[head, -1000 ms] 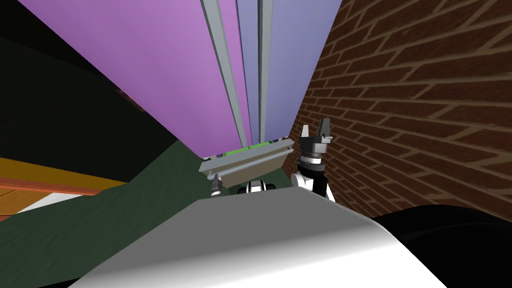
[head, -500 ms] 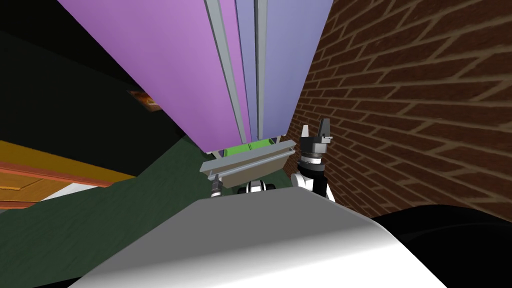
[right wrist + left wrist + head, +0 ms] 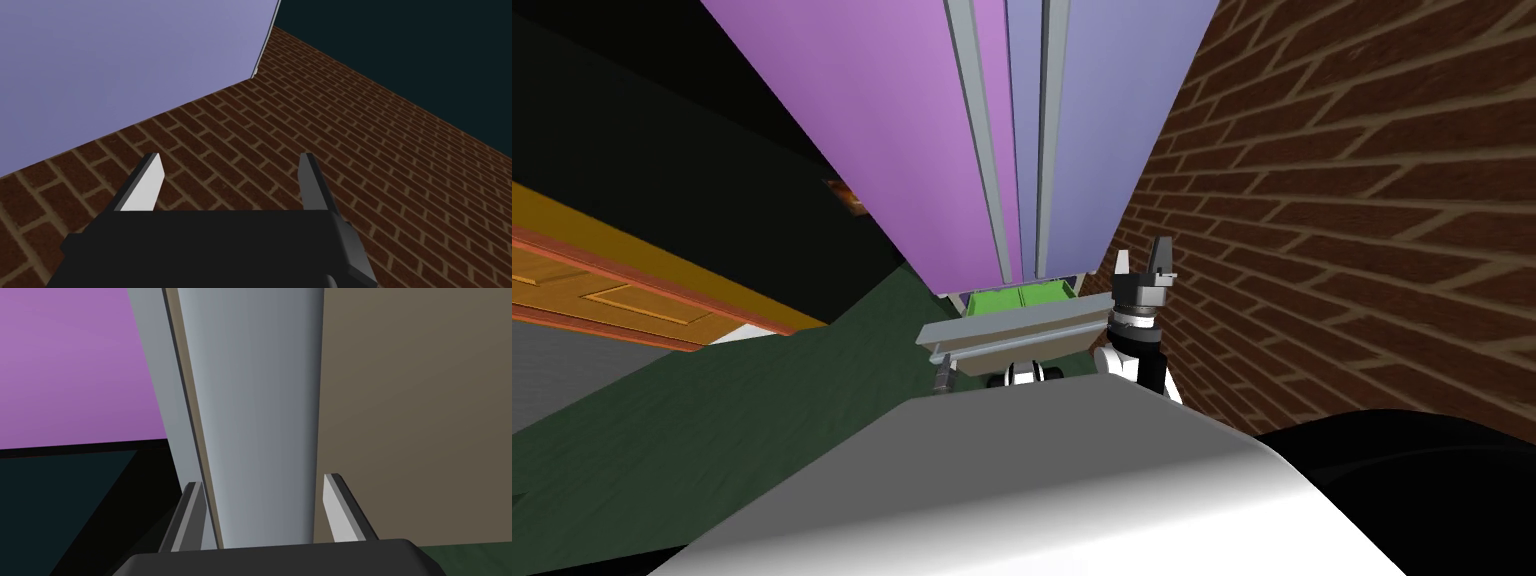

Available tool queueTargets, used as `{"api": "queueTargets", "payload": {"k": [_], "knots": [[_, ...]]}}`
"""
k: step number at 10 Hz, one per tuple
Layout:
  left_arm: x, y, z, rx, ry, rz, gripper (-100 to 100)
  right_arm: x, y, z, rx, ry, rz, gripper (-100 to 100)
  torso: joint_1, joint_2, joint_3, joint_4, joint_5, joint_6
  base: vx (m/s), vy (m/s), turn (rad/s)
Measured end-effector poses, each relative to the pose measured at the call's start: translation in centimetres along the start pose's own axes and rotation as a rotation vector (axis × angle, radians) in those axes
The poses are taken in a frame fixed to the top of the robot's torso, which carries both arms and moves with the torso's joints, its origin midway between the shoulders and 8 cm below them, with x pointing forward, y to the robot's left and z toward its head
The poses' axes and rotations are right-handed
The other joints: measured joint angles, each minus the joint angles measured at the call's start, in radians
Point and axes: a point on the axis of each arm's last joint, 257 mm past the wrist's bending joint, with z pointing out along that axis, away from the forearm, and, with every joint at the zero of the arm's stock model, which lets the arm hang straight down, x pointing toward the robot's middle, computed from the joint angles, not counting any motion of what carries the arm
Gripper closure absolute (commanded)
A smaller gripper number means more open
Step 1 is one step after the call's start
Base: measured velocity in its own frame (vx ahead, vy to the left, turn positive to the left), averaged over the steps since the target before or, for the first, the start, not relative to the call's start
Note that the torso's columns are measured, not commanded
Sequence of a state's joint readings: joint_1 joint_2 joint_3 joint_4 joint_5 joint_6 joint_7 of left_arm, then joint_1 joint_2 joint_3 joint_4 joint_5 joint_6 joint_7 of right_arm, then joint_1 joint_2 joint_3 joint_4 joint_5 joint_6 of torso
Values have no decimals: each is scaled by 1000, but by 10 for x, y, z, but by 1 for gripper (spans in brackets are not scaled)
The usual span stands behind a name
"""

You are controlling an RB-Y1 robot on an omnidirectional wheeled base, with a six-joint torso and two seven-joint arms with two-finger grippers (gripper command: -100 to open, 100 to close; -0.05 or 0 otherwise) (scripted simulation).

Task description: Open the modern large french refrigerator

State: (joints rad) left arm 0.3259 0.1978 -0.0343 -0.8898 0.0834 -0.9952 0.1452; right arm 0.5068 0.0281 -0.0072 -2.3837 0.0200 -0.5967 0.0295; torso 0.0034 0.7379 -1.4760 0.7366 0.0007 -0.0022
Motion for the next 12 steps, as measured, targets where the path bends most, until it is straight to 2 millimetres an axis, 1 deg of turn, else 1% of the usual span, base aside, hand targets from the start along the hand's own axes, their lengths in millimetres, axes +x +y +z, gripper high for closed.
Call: {"api": "queueTargets", "payload": {"k": [1,2,3,4,5,7,9,12], "knots": [[0,0,-2,-1,2,-2,100,0,0,0,0,0,0,0,0,-2,-1,1,0,3,-30,56,20],[7,2,-9,0,4,-2,100,0,0,0,0,0,0,0,1,-2,0,-1,3,4,-54,104,16],[17,3,-17,4,11,-3,-100,0,0,0,0,0,0,0,3,-1,0,-1,4,3,-33,13,-9],[12,-1,-17,8,11,1,-100,0,0,0,0,0,0,0,-3,-3,-1,0,1,2,-9,-83,-2],[1,-6,-20,7,7,3,-100,0,0,0,0,0,0,0,-10,-2,-1,0,-2,2,17,-108,18],[-20,-12,-18,4,1,5,-100,0,0,0,0,0,0,0,-6,-2,-1,1,-2,2,28,-98,-8],[-30,-19,-19,1,-1,6,-100,0,0,0,0,0,0,0,-2,2,0,3,-2,2,12,-69,-6],[-47,-25,-23,-14,0,5,-100,0,0,0,0,0,0,0,-9,6,1,6,-8,1,-1,-54,0]]}}
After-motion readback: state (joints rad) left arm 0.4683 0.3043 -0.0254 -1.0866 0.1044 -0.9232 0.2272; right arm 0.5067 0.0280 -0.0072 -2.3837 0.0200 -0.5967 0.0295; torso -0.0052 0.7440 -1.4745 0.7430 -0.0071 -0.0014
